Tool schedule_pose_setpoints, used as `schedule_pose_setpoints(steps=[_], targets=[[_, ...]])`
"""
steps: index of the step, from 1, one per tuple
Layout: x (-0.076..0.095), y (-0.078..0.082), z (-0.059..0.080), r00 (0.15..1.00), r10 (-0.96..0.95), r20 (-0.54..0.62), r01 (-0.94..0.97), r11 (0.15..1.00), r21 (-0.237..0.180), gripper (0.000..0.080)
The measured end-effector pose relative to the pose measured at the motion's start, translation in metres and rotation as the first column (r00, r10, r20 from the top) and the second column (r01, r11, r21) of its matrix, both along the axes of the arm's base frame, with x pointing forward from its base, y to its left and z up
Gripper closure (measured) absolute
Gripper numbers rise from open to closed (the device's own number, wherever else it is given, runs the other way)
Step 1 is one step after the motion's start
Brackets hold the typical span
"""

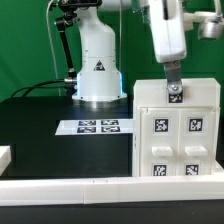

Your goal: Assemble cabinet

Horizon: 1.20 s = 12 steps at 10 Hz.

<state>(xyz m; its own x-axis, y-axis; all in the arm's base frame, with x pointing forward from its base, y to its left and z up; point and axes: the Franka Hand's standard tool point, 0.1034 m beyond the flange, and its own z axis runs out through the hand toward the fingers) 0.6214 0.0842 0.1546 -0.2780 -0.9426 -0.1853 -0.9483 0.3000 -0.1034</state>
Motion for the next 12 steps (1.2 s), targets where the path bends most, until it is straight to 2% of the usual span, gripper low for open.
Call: schedule_pose_setpoints(steps=[3,5,6,7,11,12], targets=[[0.001,-0.001,0.0,0.992,-0.128,-0.017,0.128,0.991,0.036,0.0242],[0.0,0.002,0.0,0.996,-0.089,-0.01,0.089,0.995,0.039,0.004],[0.002,0.003,0.004,0.999,-0.037,0.011,0.037,0.998,0.041,0.004],[0.003,0.005,0.009,0.999,-0.028,0.024,0.027,0.998,0.048,0.0008],[0.01,0.011,0.032,0.997,0.002,0.075,-0.007,0.998,0.064,0.0003],[0.009,0.011,0.031,0.996,0.039,0.081,-0.044,0.998,0.055,0.0003]])
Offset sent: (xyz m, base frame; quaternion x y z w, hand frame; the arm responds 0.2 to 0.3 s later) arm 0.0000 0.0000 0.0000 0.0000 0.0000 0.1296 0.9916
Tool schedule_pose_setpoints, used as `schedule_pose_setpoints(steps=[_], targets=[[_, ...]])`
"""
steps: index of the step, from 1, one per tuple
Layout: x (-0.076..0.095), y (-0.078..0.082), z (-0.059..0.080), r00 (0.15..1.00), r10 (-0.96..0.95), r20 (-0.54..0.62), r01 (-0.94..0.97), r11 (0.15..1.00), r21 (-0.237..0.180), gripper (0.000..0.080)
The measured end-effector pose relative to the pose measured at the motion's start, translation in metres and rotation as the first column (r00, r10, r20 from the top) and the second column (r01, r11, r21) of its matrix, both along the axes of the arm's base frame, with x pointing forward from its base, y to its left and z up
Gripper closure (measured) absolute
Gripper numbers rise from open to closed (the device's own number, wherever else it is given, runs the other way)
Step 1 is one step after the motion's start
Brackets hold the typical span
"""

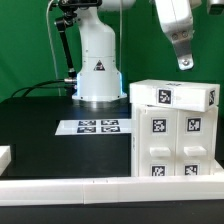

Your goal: Assemble cabinet

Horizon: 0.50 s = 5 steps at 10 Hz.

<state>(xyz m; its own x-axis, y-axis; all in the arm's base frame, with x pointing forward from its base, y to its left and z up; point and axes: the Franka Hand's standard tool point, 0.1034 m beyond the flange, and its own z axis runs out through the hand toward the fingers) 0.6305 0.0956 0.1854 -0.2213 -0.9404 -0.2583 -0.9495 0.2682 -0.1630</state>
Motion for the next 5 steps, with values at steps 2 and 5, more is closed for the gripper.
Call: schedule_pose_setpoints(steps=[2,5], targets=[[-0.0001,0.0005,-0.0021,0.999,0.041,0.006,-0.041,0.999,-0.011,0.0003],[0.001,0.0027,-0.0022,0.916,0.399,0.032,-0.395,0.915,-0.084,0.0003]])
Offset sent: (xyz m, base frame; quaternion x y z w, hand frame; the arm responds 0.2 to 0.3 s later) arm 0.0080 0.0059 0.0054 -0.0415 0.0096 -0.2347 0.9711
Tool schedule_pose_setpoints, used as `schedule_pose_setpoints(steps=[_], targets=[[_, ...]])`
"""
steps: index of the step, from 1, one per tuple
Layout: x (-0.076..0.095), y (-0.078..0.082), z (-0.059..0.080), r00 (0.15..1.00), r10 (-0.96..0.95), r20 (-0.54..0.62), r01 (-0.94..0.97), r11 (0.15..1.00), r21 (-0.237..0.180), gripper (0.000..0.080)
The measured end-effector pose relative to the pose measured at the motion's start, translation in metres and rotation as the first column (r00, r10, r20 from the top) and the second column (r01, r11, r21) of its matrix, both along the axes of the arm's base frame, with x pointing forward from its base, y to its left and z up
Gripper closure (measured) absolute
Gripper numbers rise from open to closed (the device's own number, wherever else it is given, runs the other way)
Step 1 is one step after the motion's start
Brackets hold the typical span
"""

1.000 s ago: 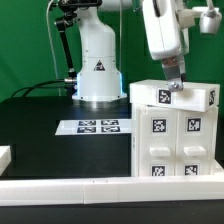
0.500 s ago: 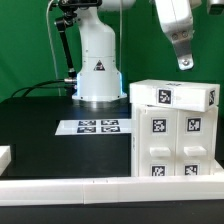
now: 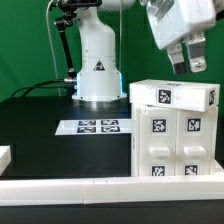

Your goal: Assemble cabinet

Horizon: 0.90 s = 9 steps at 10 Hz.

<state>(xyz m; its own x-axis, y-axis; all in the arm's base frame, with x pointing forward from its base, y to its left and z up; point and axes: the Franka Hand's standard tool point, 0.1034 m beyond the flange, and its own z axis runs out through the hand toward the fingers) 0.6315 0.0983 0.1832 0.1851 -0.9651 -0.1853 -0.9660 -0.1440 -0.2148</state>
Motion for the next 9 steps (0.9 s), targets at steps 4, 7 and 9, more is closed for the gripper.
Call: schedule_pose_setpoints(steps=[4,7,9], targets=[[0.0025,0.0009,-0.0004,0.905,0.424,0.031,-0.421,0.904,-0.07,0.0003],[0.0024,0.0002,-0.0006,0.804,0.592,0.055,-0.584,0.804,-0.114,0.0003],[0.0025,-0.0003,-0.0006,0.713,0.698,0.068,-0.685,0.713,-0.148,0.0003]])
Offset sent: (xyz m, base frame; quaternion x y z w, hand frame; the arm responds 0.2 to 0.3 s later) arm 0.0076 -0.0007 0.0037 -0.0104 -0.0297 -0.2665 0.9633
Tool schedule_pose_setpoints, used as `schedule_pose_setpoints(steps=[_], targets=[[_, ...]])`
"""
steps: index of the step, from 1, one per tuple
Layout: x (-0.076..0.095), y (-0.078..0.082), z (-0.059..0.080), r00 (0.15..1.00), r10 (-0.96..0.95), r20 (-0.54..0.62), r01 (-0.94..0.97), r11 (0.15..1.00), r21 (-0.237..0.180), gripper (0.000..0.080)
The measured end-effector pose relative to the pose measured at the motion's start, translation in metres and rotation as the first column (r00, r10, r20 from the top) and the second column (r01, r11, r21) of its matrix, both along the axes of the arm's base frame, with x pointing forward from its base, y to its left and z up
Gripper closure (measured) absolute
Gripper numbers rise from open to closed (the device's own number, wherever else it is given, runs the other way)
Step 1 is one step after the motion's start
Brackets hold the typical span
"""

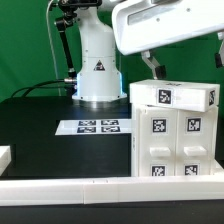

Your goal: Assemble cabinet

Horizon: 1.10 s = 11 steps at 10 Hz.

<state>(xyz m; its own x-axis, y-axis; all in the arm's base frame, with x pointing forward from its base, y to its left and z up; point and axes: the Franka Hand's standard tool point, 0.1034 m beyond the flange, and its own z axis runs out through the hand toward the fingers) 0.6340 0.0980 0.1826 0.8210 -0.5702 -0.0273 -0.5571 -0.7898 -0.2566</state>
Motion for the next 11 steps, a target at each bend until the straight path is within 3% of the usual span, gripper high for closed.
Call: schedule_pose_setpoints(steps=[2,4,7,11], targets=[[0.0,0.0,0.0,0.995,0.094,0.021,-0.093,0.996,-0.013,0.0003],[-0.001,-0.001,0.0,0.934,0.355,0.05,-0.349,0.932,-0.103,0.0003],[0.0,-0.007,-0.001,0.786,0.615,0.069,-0.598,0.783,-0.171,0.0003],[-0.002,-0.011,-0.005,0.501,0.865,0.034,-0.831,0.492,-0.259,0.0003]])
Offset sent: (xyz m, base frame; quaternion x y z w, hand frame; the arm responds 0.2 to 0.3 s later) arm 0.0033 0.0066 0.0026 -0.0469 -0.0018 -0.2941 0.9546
